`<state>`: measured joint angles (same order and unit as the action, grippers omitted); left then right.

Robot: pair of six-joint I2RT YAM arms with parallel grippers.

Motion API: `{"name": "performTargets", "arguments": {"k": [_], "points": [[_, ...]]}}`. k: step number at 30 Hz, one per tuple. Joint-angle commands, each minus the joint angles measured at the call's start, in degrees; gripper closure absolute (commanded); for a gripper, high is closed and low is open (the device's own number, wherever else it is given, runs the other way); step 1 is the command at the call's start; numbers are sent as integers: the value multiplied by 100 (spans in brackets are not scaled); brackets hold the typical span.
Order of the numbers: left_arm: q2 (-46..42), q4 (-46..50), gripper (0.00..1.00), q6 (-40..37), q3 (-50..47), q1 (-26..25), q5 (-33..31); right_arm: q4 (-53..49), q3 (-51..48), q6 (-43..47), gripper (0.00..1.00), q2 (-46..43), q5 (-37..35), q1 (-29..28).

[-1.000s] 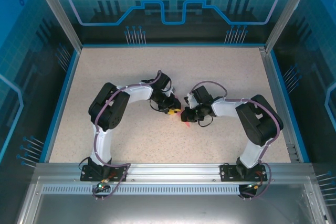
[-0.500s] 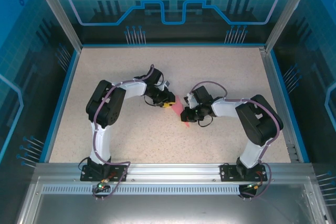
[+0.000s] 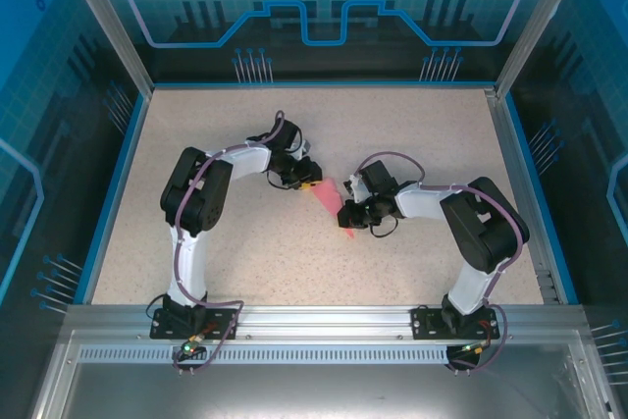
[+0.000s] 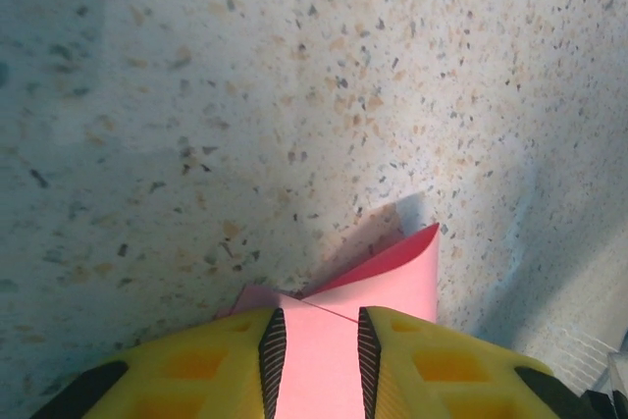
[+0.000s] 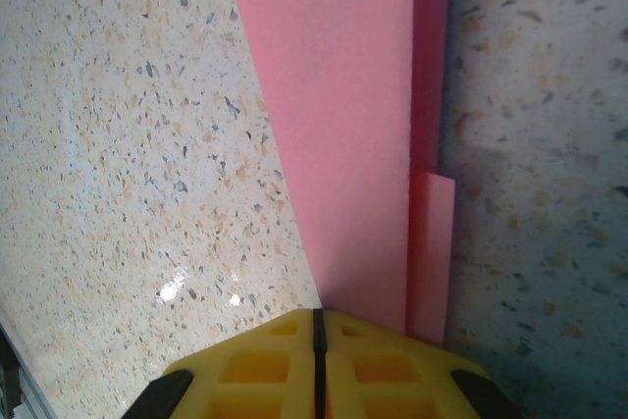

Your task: Fold a paper plane with a square sheet of paper (pick it up from the middle)

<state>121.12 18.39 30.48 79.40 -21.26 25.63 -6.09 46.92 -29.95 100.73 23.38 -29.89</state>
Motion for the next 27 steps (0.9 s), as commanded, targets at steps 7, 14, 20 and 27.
{"name": "performTargets", "arguments": {"k": [7, 14, 20, 27], "points": [[-649, 122, 69, -263, 28, 164, -617, -1044, -350, 7, 92, 453, -450, -4], [-1477, -343, 67, -172, -640, -322, -478, -1035, -324, 3, 92, 486, -409, 9], [-1104, -906, 68, 469, -1017, -796, 122, -1030, -332, -20, 92, 484, -411, 35], [-697, -1236, 73, 823, -1151, -937, 359, -1036, -345, -24, 93, 466, -417, 54]]}}
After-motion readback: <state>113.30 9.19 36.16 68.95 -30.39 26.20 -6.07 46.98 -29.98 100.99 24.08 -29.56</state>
